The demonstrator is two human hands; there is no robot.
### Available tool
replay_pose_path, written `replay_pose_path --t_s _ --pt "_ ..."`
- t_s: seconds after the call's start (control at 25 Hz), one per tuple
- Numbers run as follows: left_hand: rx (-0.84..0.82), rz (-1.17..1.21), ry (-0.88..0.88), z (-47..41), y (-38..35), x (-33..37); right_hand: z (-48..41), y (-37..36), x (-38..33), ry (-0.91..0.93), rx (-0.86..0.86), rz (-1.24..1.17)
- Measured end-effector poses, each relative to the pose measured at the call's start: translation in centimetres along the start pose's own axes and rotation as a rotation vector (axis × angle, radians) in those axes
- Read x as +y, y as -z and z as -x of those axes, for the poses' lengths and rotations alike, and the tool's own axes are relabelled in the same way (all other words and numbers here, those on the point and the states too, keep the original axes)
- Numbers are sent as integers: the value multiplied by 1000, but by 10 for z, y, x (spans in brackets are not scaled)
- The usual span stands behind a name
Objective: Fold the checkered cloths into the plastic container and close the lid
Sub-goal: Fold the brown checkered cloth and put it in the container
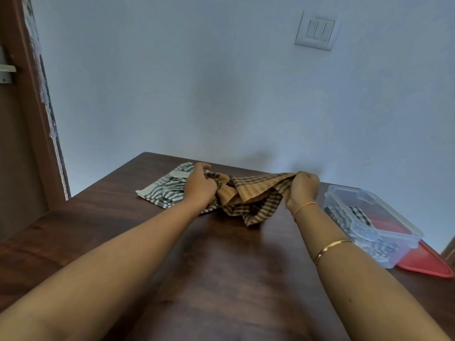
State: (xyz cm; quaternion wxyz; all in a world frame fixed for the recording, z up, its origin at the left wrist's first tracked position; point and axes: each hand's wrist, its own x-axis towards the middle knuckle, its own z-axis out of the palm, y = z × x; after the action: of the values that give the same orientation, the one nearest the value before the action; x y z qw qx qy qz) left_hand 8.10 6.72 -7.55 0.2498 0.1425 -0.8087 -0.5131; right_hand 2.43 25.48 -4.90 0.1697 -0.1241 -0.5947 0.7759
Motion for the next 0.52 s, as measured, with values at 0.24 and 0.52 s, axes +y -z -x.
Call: replay_pose_path --t_s 0.24,0.52 --pt "133 19 -16 1 5 -2 -9 24 -8 114 145 148" --pt "194 59 -12 4 7 11 -14 28 -10 0 -69 508"
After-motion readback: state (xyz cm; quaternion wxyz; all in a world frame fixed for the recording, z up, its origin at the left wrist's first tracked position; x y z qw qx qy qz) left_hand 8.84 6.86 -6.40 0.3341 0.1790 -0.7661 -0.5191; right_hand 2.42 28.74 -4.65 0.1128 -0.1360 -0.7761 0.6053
